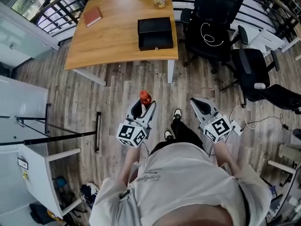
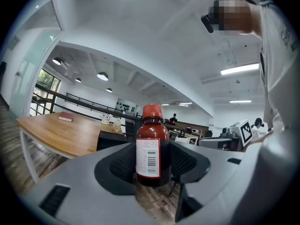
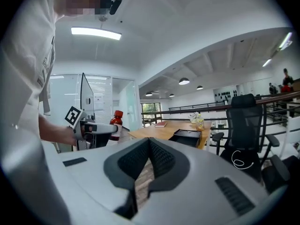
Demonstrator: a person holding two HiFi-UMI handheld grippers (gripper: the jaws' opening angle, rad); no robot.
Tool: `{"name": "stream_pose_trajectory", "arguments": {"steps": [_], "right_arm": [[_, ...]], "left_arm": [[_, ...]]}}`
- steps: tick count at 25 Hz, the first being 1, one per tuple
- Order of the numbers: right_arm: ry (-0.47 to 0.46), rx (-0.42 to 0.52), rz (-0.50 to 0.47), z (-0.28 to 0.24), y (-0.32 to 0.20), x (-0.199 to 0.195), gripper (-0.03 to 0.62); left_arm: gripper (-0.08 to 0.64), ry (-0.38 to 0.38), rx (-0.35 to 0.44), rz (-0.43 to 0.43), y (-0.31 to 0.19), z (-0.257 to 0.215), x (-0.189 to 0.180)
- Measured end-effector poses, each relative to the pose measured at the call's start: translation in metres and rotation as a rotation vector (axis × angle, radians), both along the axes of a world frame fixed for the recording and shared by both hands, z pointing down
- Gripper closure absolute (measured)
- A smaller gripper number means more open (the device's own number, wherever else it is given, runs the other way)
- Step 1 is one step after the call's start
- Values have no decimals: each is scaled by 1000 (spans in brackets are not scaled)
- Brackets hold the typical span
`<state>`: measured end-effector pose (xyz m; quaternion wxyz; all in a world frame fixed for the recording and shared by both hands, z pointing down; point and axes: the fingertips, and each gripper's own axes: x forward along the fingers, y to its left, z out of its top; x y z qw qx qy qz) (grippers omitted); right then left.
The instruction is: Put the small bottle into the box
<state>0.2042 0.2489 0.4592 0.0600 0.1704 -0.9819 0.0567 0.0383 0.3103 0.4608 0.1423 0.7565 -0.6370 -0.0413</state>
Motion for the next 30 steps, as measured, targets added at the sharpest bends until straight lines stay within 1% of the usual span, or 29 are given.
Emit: {"name": "stream_pose_trajectory", "arguments": {"steps": [4, 6, 9, 13, 16, 20, 22, 26, 30], "right_arm": [[-54, 11, -16, -7, -37, -21, 598], [-70, 7, -20, -6, -56, -31, 598], [-73, 7, -30, -5, -86, -44, 598], [-83, 6, -46, -6, -114, -57, 598], [-86, -15, -63, -1, -131, -65, 598], [-79, -24, -127, 5, -144, -82, 598], [-71, 4, -167, 2, -148, -92, 598], [0, 88, -230, 2, -157, -106, 598], [-7, 47, -241, 8, -171, -110, 598]], "left_arm": [[334, -32, -5, 1, -34, -12, -12], [334, -35, -3, 5, -54, -19, -18], [334, 2, 5, 27, -87, -28, -24], [334, 45, -12, 37, -119, -28, -29], [334, 74, 7, 16, -136, -36, -36], [334, 61, -7, -23, -146, -34, -47], [334, 62, -21, -47, -147, -29, -54], [334, 64, -29, -92, -156, -22, -61], [334, 69, -22, -109, -168, -20, -64]]}}
